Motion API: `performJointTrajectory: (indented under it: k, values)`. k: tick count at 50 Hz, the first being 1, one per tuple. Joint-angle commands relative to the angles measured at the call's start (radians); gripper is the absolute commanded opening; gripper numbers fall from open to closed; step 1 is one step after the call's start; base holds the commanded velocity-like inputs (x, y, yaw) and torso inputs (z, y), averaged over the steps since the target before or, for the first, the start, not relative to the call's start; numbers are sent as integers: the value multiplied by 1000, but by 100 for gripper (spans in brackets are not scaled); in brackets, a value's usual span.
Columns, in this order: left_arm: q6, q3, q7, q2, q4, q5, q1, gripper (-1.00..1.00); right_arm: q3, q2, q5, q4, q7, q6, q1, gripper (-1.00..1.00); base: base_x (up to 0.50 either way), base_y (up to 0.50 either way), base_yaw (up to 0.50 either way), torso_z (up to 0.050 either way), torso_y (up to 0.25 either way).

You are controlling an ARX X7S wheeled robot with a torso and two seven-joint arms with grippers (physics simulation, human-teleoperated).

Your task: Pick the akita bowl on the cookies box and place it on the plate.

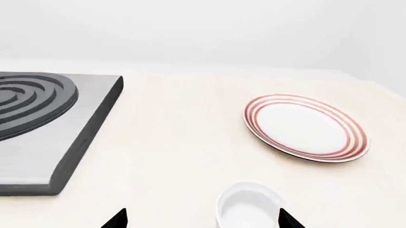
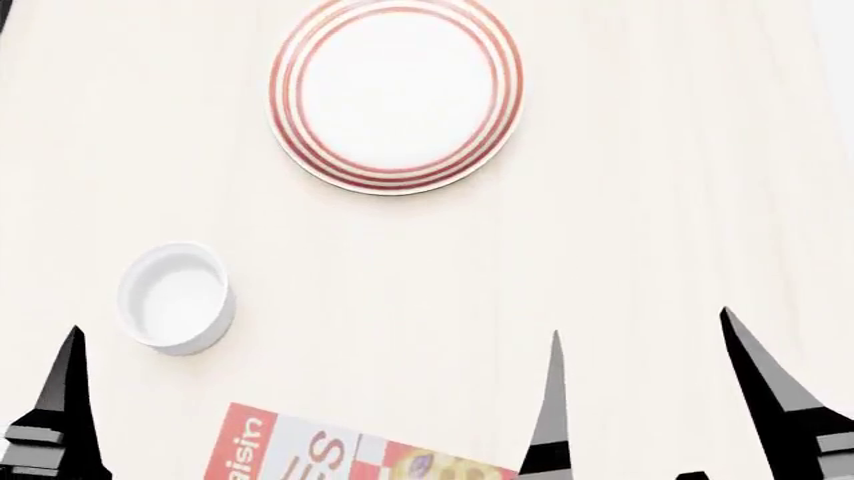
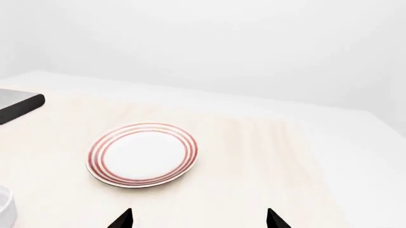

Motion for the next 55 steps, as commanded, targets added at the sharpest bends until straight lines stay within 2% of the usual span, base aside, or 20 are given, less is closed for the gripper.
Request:
performJointTrajectory:
  k: [1, 11, 27, 35, 43, 46, 55]
  values:
    - [-70, 12, -48, -18, 2, 19, -26, 100, 4, 26, 64, 1, -22, 46, 22, 100, 0, 0, 0, 0, 0]
    - [-124, 12, -46, -61, 4, 10, -58, 100, -48, 53, 51, 19, -44, 80, 53, 100, 0, 0, 0, 0, 0]
    - [-126, -13, 52, -114, 19, -92, -76, 100, -66, 147, 175, -24, -80, 252, 124, 100, 0, 0, 0, 0, 0]
    - [-133, -4, 52, -114, 12, -94, -94, 100, -54, 250, 329, -118, -119, 381, 188, 100, 0, 0, 0, 0, 0]
    - [-135, 4, 53, -120, 26, -92, -102, 100, -65, 345, 666, -170, -65, 518, 349, 100, 0, 0, 0, 0, 0]
    - [-141, 10, 54, -123, 22, -91, -115, 100, -121, 357, 720, -176, -61, 568, 421, 100, 0, 0, 0, 0, 0]
    - [-137, 13, 58, -130, 26, -89, -110, 100, -402, 451, 851, -181, 75, 516, 642, 100, 0, 0, 0, 0, 0]
